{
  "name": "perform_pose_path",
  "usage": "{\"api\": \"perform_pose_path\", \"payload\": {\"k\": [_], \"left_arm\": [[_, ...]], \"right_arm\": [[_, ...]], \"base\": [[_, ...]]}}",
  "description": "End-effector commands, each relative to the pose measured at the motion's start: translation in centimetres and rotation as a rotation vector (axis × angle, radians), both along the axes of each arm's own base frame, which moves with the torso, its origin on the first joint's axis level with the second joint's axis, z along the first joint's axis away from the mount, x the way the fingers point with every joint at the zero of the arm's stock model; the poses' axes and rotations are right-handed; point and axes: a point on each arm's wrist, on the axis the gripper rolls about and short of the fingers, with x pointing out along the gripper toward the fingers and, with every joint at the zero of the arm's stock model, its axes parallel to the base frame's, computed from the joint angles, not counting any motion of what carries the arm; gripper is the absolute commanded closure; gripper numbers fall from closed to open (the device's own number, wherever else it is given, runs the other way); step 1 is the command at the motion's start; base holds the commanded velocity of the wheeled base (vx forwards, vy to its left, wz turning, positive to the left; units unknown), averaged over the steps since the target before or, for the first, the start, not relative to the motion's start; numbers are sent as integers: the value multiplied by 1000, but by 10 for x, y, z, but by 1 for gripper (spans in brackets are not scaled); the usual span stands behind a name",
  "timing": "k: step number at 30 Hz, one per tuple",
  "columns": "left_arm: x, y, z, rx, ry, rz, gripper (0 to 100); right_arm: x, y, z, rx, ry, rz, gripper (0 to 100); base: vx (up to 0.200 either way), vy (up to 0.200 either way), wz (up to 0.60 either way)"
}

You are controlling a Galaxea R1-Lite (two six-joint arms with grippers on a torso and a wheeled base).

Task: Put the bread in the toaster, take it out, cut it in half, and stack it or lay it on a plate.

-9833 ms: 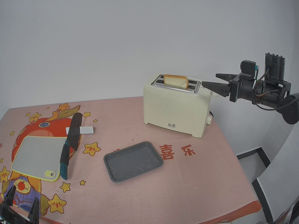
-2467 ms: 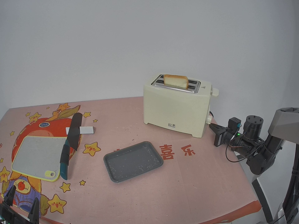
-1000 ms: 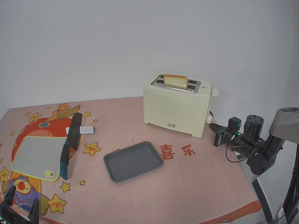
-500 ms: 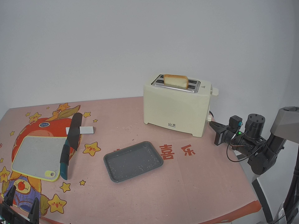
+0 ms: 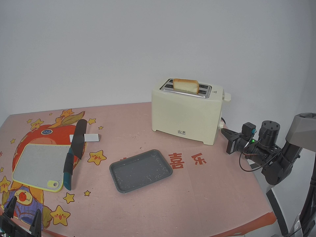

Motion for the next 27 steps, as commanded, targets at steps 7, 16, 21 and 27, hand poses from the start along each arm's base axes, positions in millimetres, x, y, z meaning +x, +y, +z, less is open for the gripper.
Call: {"api": "perform_pose_path", "payload": {"k": [7,16,21,27], "left_arm": [[1,0,-4,0,16,0,0],[1,0,-4,0,16,0,0],[1,0,-5,0,17,0,0],[1,0,-4,0,16,0,0]], "right_arm": [[-17,7,19,11,-31,34,100],[-32,9,51,39,-116,52,100],[-36,6,70,58,-178,47,100],[-35,6,94,123,-248,38,100]], "base": [[0,0,0],[0,0,0],[0,0,0],[0,0,0]]}}
